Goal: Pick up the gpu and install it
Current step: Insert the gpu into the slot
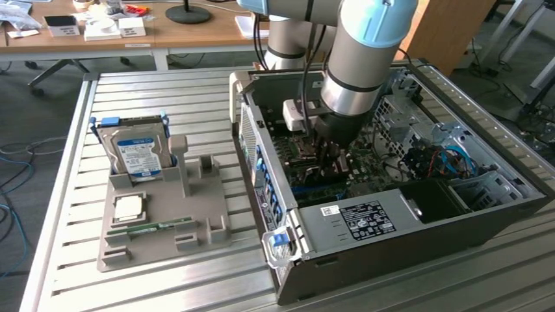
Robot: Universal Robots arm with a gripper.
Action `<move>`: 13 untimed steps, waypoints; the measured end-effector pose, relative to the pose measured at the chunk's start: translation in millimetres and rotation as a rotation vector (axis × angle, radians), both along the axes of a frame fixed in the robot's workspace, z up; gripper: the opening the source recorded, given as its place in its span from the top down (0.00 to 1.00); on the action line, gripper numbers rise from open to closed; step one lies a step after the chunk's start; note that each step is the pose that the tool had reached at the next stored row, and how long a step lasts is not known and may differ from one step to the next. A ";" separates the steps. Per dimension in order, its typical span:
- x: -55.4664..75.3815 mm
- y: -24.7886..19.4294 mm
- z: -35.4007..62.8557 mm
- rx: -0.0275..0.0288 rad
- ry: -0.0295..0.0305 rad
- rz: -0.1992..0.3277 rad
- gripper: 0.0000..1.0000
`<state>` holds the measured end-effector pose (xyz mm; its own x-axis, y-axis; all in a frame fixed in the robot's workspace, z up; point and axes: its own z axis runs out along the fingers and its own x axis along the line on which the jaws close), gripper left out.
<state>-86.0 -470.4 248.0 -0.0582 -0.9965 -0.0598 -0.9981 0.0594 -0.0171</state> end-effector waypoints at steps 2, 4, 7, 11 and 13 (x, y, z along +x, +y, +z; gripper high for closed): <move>0.0 0.1 -0.1 0.0001 0.0000 0.000 0.73; 0.0 0.2 -0.1 0.0002 0.0000 0.000 0.73; 0.0 0.2 -0.5 -0.0001 0.0002 0.002 0.73; 0.0 0.3 -0.9 0.0004 -0.0001 0.003 0.73; 0.0 0.3 -0.9 0.0003 -0.0001 0.003 0.73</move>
<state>-86.0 -470.1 247.1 -0.0552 -0.9967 -0.0601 -0.9983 0.0563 -0.0171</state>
